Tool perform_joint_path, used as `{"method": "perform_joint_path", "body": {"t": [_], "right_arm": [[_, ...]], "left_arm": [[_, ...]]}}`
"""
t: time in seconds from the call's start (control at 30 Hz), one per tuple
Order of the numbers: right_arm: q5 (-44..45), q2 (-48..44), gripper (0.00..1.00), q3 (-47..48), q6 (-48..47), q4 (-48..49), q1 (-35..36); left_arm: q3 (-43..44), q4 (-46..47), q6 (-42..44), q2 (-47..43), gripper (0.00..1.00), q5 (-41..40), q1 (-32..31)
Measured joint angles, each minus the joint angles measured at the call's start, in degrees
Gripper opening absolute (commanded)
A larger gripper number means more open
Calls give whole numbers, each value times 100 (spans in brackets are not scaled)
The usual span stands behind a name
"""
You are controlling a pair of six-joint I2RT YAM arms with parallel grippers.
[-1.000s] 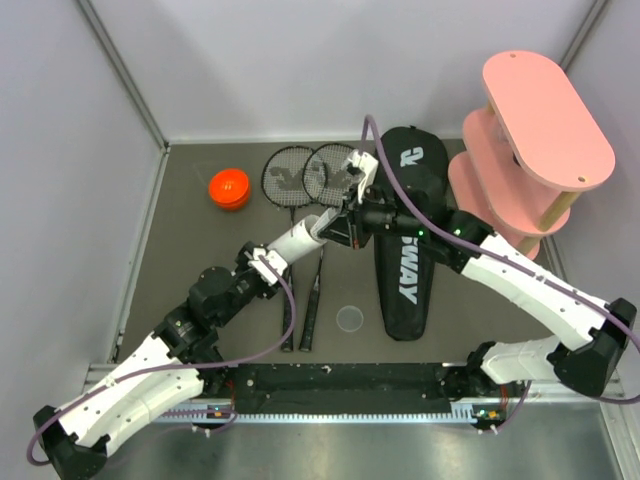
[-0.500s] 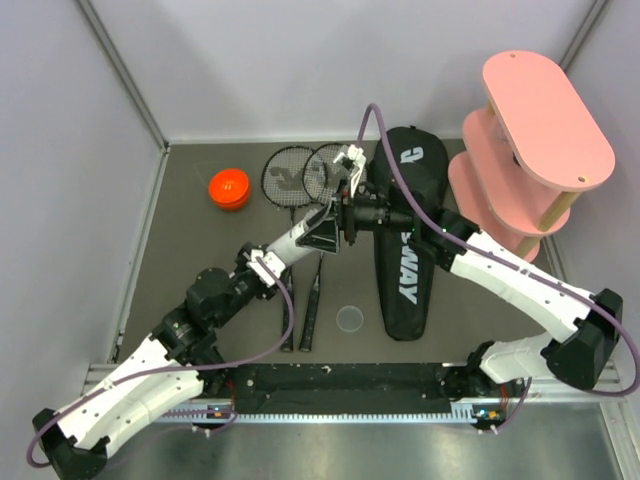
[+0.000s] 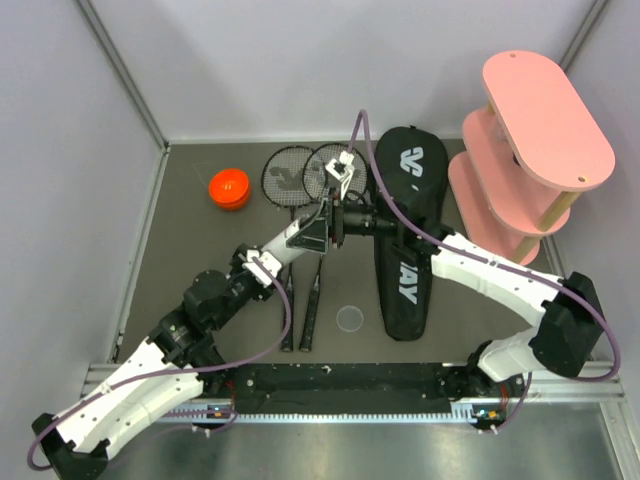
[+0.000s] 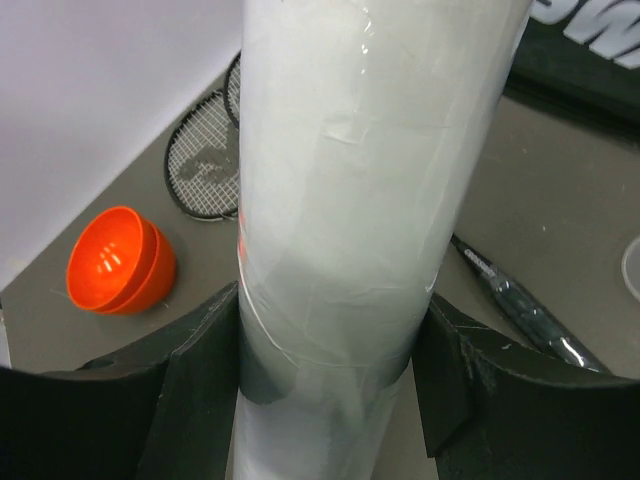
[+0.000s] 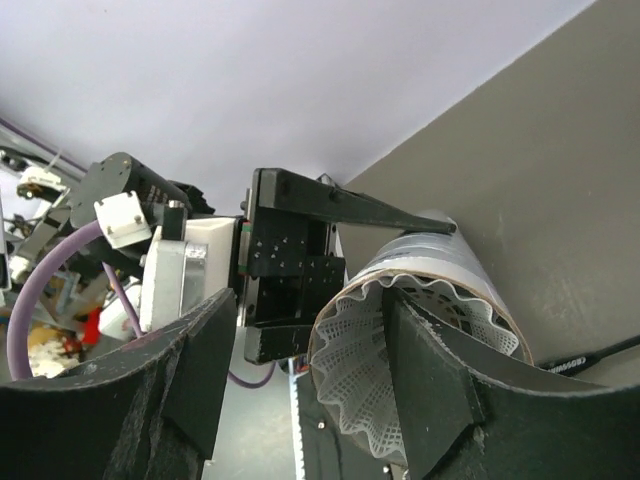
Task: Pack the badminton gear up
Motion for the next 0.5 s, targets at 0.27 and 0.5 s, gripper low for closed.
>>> {"method": "perform_joint_path", "body": {"t": [0.27,0.5], "right_arm": [[-162,92,64,-369,455,522,-90],[-232,125,73,-367,422,459,-125]], "left_arm": [[-11,-205,87,4,0,118,-15],[-13,-293,101,0,0,107,-13]]}}
